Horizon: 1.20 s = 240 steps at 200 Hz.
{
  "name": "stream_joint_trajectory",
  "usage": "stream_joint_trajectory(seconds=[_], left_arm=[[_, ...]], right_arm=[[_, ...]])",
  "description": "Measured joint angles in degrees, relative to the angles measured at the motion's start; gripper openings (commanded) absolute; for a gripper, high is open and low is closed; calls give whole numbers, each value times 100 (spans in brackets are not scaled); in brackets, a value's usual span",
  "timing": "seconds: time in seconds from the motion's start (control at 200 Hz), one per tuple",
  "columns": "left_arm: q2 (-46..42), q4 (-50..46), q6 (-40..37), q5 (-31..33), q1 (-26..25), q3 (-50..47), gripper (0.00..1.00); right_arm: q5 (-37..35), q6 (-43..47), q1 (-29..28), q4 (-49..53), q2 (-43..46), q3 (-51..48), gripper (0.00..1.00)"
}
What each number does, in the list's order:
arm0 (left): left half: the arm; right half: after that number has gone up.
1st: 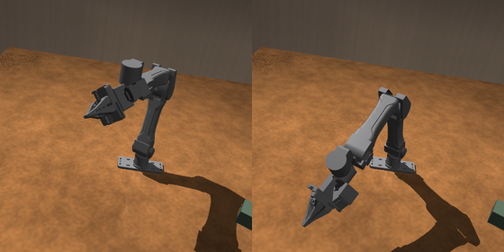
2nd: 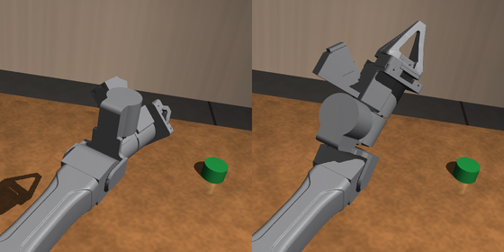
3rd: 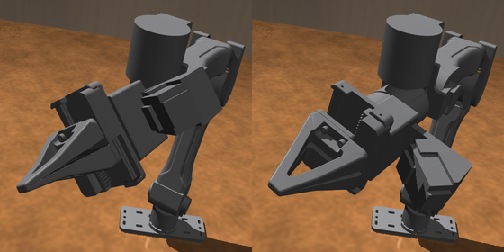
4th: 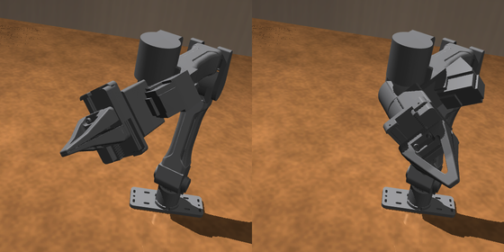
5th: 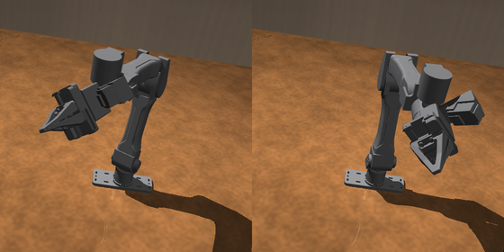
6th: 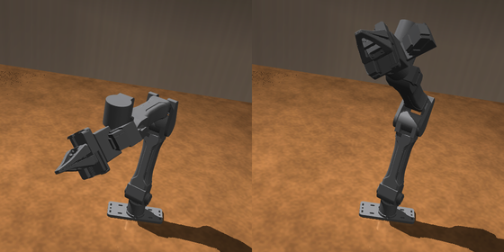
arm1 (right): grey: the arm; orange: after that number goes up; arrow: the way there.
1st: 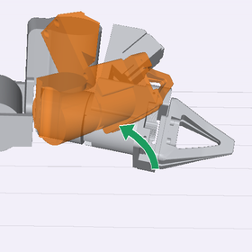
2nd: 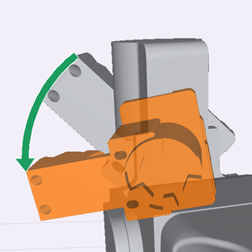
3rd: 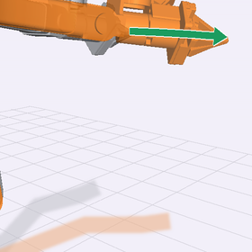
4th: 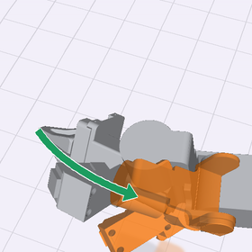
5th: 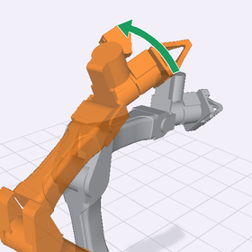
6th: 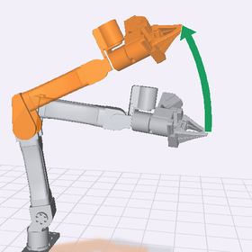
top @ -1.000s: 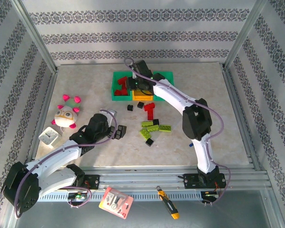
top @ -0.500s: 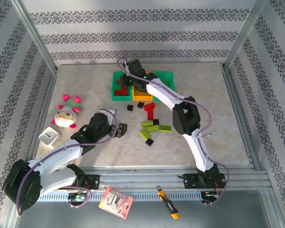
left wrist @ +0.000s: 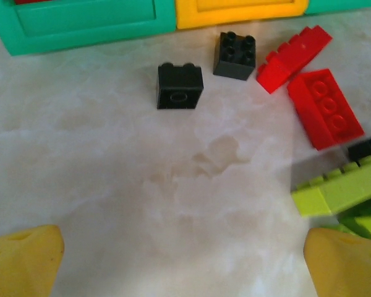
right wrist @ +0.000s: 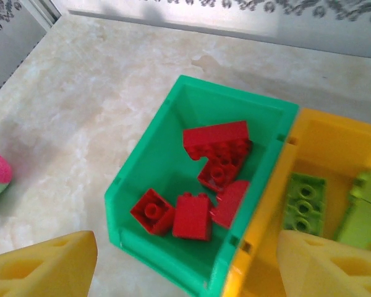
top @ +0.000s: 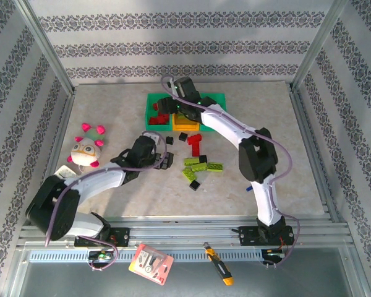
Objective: Sort the legos into containers by color
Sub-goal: Pick up the lego from the center of the table.
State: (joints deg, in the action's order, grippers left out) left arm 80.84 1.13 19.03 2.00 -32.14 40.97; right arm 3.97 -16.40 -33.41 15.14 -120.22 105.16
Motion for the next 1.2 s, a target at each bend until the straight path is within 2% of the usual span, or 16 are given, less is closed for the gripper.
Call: stream_joint_trajectory(seconds=[0.165,0.33,0.64,0.864,0.949,1.199], left_arm=[[960,-280,96,149,72,977,97],[1921,-616,96,129,258,1926,94],[3095,-1088,50,-11,444,3051,81],[3388,-1128,-44,2,479,3324,56],[3388,-1139,-74,17,490,3342,42],[3377,-1150,-120,17,490,3364,29]], right_arm=[[-2,-74,223,-503,1314,-1502,76],[-4,-142,382,-732,2271,-2667,76],[-11,-188,407,-730,3244,-3818,76],[-26,-278,413,-702,3440,-4002,77],[-28,-293,470,-671,3497,-4009,77],[-52,-293,632,-619,3777,-4113,77]])
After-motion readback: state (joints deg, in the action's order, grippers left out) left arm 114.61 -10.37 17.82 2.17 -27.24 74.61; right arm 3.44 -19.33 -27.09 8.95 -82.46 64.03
